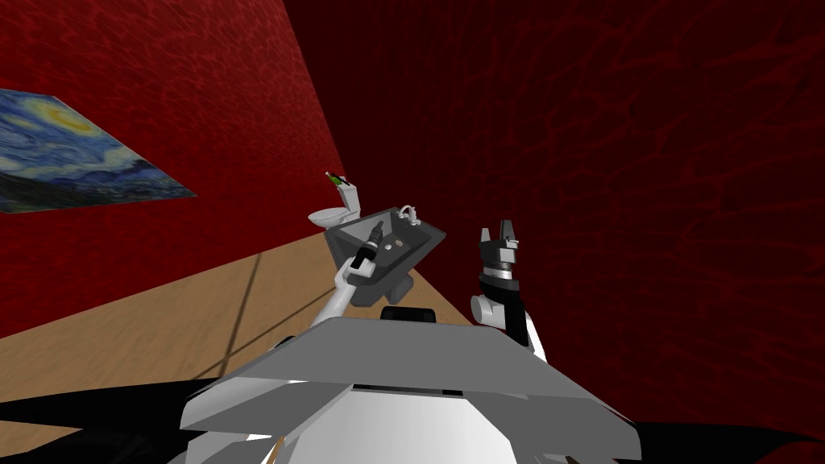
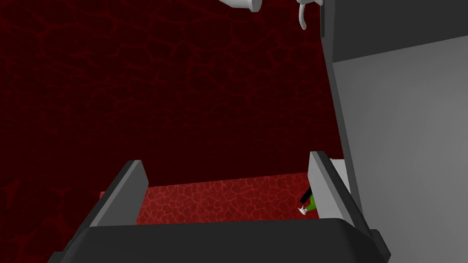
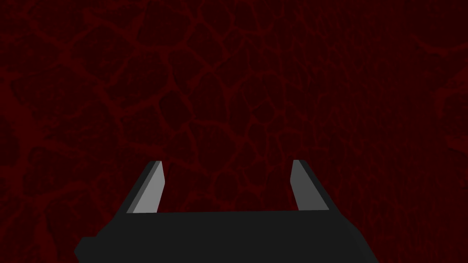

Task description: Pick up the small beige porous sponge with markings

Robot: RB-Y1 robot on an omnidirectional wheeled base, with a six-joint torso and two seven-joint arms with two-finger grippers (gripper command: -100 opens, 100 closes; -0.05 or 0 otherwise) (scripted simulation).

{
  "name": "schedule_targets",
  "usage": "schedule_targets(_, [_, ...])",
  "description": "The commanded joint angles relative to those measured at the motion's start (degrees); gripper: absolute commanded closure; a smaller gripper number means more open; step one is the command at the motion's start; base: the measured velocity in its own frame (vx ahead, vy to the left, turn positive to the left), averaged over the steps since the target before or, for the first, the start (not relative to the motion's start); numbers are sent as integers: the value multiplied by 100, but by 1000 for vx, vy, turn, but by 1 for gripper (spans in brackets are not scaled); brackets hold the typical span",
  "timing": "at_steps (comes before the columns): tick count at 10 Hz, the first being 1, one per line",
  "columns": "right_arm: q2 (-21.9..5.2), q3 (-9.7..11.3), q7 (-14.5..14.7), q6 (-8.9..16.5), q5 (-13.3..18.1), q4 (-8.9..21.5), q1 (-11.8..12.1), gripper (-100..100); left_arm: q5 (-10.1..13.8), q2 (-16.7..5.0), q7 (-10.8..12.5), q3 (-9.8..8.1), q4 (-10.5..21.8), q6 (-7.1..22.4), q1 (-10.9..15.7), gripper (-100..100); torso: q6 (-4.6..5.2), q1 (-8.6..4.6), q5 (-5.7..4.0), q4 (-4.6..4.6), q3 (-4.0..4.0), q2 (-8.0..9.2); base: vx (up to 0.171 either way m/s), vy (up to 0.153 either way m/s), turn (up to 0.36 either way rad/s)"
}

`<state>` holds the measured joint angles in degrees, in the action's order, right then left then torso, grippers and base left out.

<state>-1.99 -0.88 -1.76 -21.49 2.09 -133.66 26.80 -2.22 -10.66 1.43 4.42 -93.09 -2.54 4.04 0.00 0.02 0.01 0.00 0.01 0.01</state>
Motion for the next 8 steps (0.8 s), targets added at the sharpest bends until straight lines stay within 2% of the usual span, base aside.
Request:
schedule_targets(1, [0,0,0,0,0,0,0,0,-2,-25,18,43,286,250,269,-100,0,0,0,0,0,0,-6,7,30])
schedule_targets(2, [0,0,0,0,0,0,0,0,-2,-25,18,43,387,250,269,-100,0,-1,-1,0,-1,-1,-4,2,13])
schedule_targets(4, [0,0,0,0,0,0,0,0,-15,-54,43,119,827,601,696,-100,0,-5,-1,-1,-1,-2,-2,-4,42])
schedule_targets(5, [0,0,0,0,0,0,0,0,-15,-54,43,119,963,687,722,-100,0,-7,-2,0,-2,-4,2,-10,14])
schedule_targets(6, [0,0,0,0,0,0,0,0,-25,-63,52,158,1200,886,943,-100,0,-8,-2,-1,-2,-4,3,-14,26])
schedule_targets(7, [0,0,0,0,0,0,0,0,-25,-63,52,158,1244,908,943,-100,-1,-9,-2,-1,-3,-4,2,-13,16])
schedule_targets(8, [0,0,0,0,0,0,0,0,-38,-69,57,196,1520,1121,1158,-100,0,-10,-2,-1,-2,-3,5,-19,34])
